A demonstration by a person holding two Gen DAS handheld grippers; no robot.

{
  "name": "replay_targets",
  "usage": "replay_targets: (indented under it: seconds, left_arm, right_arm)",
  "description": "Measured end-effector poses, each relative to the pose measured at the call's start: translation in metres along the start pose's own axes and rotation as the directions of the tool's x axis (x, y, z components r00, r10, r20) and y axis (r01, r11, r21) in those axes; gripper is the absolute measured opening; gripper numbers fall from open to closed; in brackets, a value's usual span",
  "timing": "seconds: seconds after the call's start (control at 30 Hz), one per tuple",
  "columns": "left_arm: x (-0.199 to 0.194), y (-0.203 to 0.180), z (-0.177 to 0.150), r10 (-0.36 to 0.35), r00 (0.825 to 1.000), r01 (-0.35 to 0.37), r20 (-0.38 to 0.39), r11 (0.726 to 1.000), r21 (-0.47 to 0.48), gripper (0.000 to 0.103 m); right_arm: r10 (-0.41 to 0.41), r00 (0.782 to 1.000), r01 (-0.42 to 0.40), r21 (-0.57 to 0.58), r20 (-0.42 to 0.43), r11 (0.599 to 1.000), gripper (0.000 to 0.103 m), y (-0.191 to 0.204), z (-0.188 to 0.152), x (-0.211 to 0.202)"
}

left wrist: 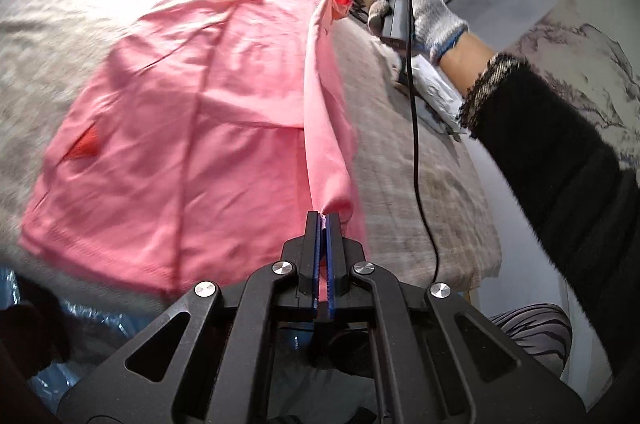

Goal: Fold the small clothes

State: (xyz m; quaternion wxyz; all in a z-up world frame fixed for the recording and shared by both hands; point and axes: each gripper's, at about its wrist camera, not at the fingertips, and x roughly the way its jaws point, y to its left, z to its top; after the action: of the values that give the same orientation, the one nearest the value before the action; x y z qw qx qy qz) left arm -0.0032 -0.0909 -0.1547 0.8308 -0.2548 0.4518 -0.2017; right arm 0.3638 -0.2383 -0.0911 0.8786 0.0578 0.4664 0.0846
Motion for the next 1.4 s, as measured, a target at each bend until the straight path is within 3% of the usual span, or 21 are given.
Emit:
replay_targets:
  seconds: [0.2, 0.37, 0.47, 0.53, 0.57, 0.6, 0.73, 0.8, 1.0, 1.03, 1.07, 1.1, 1.27, 1.4]
  left_arm:
    - [0.001, 0.031, -0.002, 0.055, 0.998, -0.056, -0.011, 0.996, -0.065, 0.000]
    - [0.002, 0.042, -0.001, 0.083, 0.996, -0.085, -0.030, 0.993, -0.079, 0.000]
    - [-0.003, 0.047, 0.000, 0.098, 0.995, -0.099, -0.025, 0.992, -0.075, 0.000]
    - [-0.012, 0.047, 0.001, 0.116, 0.993, -0.115, 0.003, 0.991, -0.062, 0.001]
    - [-0.018, 0.046, 0.001, 0.129, 0.991, -0.127, 0.028, 0.991, -0.052, 0.004]
    - [-0.023, 0.045, 0.002, 0.137, 0.990, -0.135, 0.046, 0.990, -0.046, 0.005]
    - [-0.033, 0.045, 0.007, 0.139, 0.985, -0.135, 0.101, 0.990, -0.044, 0.005]
    - [-0.035, 0.044, 0.009, 0.133, 0.984, -0.130, 0.115, 0.991, -0.041, 0.005]
    - [-0.033, 0.044, 0.012, 0.138, 0.983, -0.136, 0.121, 0.990, -0.026, 0.005]
    - [-0.032, 0.047, 0.013, 0.143, 0.983, -0.140, 0.117, 0.989, -0.037, 0.005]
    - [-0.030, 0.049, 0.014, 0.147, 0.982, -0.143, 0.115, 0.989, -0.046, 0.005]
    - [-0.030, 0.052, 0.014, 0.150, 0.982, -0.145, 0.115, 0.988, -0.056, 0.005]
    - [-0.026, 0.060, 0.016, 0.156, 0.982, -0.148, 0.109, 0.986, -0.080, 0.005]
    - [-0.022, 0.066, 0.017, 0.154, 0.983, -0.144, 0.095, 0.985, -0.099, 0.005]
  right_arm:
    - [-0.025, 0.997, 0.019, -0.090, -0.071, 0.996, 0.001, 0.049, -0.006, 0.050]
    - [0.052, 0.987, -0.064, -0.081, -0.151, 0.995, 0.003, 0.051, -0.013, 0.067]
    - [0.187, 0.978, -0.189, -0.015, -0.097, 0.982, 0.006, 0.029, -0.006, 0.039]
    - [0.249, 0.968, -0.248, 0.056, -0.027, 0.967, 0.014, 0.002, 0.000, 0.017]
    - [0.238, 0.971, -0.237, 0.089, 0.008, 0.967, 0.025, -0.013, 0.004, 0.007]
    - [0.198, 0.980, -0.200, 0.120, 0.029, 0.972, 0.030, -0.027, 0.007, 0.001]
    - [0.113, 0.994, -0.113, 0.151, 0.005, 0.982, 0.031, -0.052, 0.012, 0.006]
    - [0.105, 0.994, -0.101, 0.145, -0.021, 0.984, 0.031, -0.050, 0.011, 0.019]
    - [-0.030, 0.995, 0.036, 0.067, -0.096, 0.997, 0.030, -0.030, 0.016, 0.070]
    - [-0.043, 0.993, 0.050, 0.064, -0.110, 0.997, 0.026, -0.030, 0.016, 0.077]
    - [-0.048, 0.992, 0.055, 0.061, -0.121, 0.997, 0.008, -0.030, 0.016, 0.081]
    - [-0.054, 0.991, 0.061, 0.058, -0.122, 0.996, 0.001, -0.029, 0.018, 0.083]
    - [0.019, 0.999, -0.019, 0.005, -0.037, 1.000, 0.000, -0.013, 0.030, 0.069]
    - [0.050, 0.998, -0.051, -0.033, -0.039, 0.998, 0.000, 0.003, 0.041, 0.073]
